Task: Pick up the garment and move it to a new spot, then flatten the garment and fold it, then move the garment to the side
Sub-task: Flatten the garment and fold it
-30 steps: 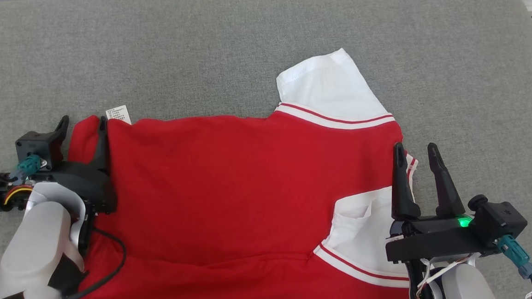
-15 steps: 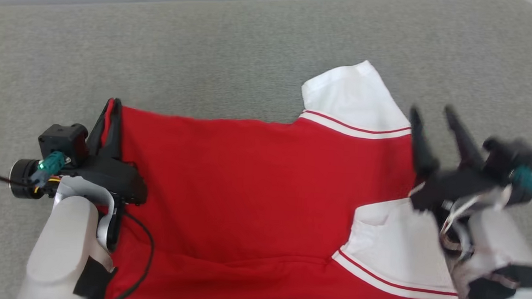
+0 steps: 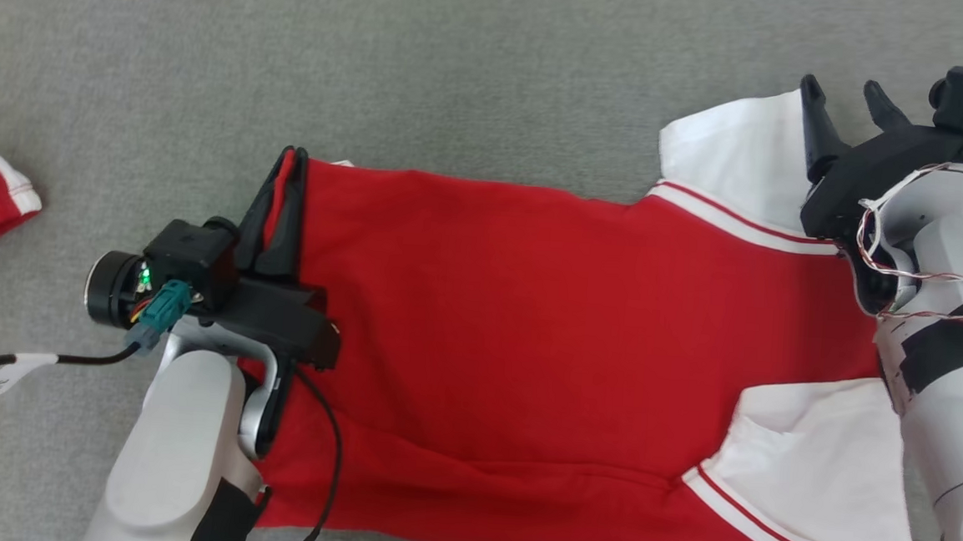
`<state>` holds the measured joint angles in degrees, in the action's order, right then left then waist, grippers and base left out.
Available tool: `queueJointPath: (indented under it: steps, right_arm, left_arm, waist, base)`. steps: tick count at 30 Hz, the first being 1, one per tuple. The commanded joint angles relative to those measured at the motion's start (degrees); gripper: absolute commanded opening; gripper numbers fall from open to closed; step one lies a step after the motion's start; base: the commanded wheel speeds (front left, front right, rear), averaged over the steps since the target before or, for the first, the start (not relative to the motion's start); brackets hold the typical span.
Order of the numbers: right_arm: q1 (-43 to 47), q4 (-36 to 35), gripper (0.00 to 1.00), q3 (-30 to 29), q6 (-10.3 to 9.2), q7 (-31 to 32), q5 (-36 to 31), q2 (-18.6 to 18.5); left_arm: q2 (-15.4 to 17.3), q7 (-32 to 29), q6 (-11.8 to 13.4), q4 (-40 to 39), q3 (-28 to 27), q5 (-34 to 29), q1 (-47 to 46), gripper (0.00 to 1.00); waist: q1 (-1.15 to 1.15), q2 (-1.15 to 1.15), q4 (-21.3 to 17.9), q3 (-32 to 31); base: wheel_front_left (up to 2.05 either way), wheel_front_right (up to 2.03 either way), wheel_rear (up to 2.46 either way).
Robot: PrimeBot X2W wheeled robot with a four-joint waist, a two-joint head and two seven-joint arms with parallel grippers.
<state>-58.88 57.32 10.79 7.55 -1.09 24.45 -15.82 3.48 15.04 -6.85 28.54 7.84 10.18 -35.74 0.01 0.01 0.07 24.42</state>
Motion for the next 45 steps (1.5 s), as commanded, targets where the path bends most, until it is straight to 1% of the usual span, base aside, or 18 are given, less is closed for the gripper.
queueJointPath:
  steps: [1, 3, 6, 7, 8, 9, 10, 11, 16, 22, 26, 31, 34, 38, 40, 45]
  right_arm:
    - [-1.55, 1.87, 1.0, 0.52, -0.13, -0.45, -0.81, -0.44]
    - [-3.4, 4.97, 1.0, 0.91, -0.13, -0.62, -1.82, -0.68]
    - [-5.13, 9.2, 1.0, 0.42, -0.13, -0.59, -1.59, -0.31]
    - [-5.13, 9.2, 1.0, 0.42, -0.13, -0.59, -1.59, -0.31]
    - [-5.46, 10.72, 0.97, 0.72, -0.13, 0.3, -1.94, -0.03]
    - [-5.51, 12.23, 0.56, 1.1, -0.12, 1.48, -2.33, 0.25]
    - [-5.51, 13.22, 0.19, 1.18, -0.13, 1.79, -2.48, 0.19]
    - [-5.78, 13.94, 0.0, 1.36, -0.13, 1.7, -3.07, -0.02]
    - [-8.19, 15.0, 0.0, 0.29, -0.13, -2.61, -3.75, -0.59]
    - [-10.92, 15.44, 0.0, -1.47, -0.13, -8.29, -4.62, -2.23]
    - [-10.34, 15.73, 0.0, -1.4, -0.13, -10.93, -5.03, -1.16]
    - [-7.13, 13.64, 0.0, -1.59, -0.13, -13.16, -1.67, 0.02]
    - [-3.78, 10.27, 0.0, -1.23, -0.13, -13.78, 1.54, 0.68]
    - [2.13, 4.1, 0.0, 0.65, -0.13, -14.06, 6.39, 0.23]
    - [5.14, -0.49, 0.0, 2.11, -0.13, -14.13, 8.73, 0.09]
    - [15.64, -13.9, 0.0, 4.49, -0.13, -14.08, 13.58, -1.94]
  left_arm:
    - [-0.39, 0.12, -0.11, -0.43, 0.66, 0.27, -1.04, 0.0]
    - [-0.43, 0.12, -0.05, -0.68, 1.37, 0.51, -1.3, 0.0]
    - [-0.52, 0.12, 0.09, -0.91, 2.01, 1.02, -1.94, 0.0]
    - [-0.52, 0.12, 0.09, -0.91, 2.01, 1.02, -1.94, 0.0]
    - [-0.54, 0.12, 0.2, -0.95, 2.1, 1.14, -1.99, 0.0]
    - [-0.57, 0.12, 0.3, -1.04, 2.17, 1.2, -1.99, 0.0]
    - [-0.58, 0.12, 0.3, -1.1, 2.21, 1.26, -1.99, 0.0]
    - [-0.59, 0.13, 0.43, -1.1, 2.29, 1.27, -1.97, 0.0]
    - [-0.56, 0.13, 0.46, -1.0, 2.14, 1.73, -2.1, 0.0]
    - [-0.51, 0.13, 0.31, -0.07, 1.5, 1.57, -1.73, 0.0]
    - [-0.31, 0.13, 0.13, 0.74, 0.88, 1.35, -0.79, 0.0]
    - [-0.07, 0.13, 0.07, 1.42, -0.1, 1.18, 0.69, 0.0]
    - [0.25, 0.13, -0.01, 1.67, -0.75, 1.26, 1.95, 0.0]
    - [0.96, 0.13, 0.0, 1.73, -2.01, 1.28, 3.88, 0.0]
    - [1.2, 0.13, 0.04, 1.4, -2.66, 1.4, 4.93, 0.0]
    - [1.31, 0.13, 0.06, 0.04, -3.83, 1.33, 8.46, 0.0]
  waist:
    - [-0.01, -0.01, 3.03, 2.82]
    - [-0.01, -0.01, 3.67, 3.41]
    - [-0.01, -0.01, 4.47, 4.08]
    - [-0.01, -0.01, 4.47, 4.08]
    - [-0.01, -0.01, 4.59, 4.15]
    - [-0.01, -0.01, 4.66, 4.27]
    - [-0.01, -0.01, 4.69, 4.39]
    - [-0.01, -0.01, 4.69, 4.46]
    - [-0.01, -0.01, 4.48, 4.12]
    - [-0.01, -0.01, 3.46, 2.1]
    - [-0.01, -0.01, 2.18, -0.18]
    - [-0.01, -0.01, 0.27, -2.94]
    - [-0.01, -0.01, -0.71, -4.55]
    - [-0.01, -0.01, -2.54, -6.34]
    - [-0.01, -0.01, -3.38, -7.25]
    - [-0.01, -0.01, -4.9, -9.64]
  base:
    - [0.0, 0.0, 0.0]
    - [0.0, 0.0, 0.0]
    - [0.0, 0.0, 0.0]
    - [0.0, 0.0, 0.0]
    - [0.0, 0.0, 0.0]
    - [0.0, 0.0, 0.0]
    - [0.0, 0.0, 0.0]
    - [0.0, 0.0, 0.0]
    - [0.0, 0.0, 0.0]
    - [0.0, 0.0, 0.0]
    - [0.0, 0.0, 0.0]
    - [0.0, 0.0, 0.0]
    - [0.0, 0.0, 0.0]
    - [0.0, 0.0, 0.0]
    - [0.0, 0.0, 0.0]
    - [0.0, 0.0, 0.0]
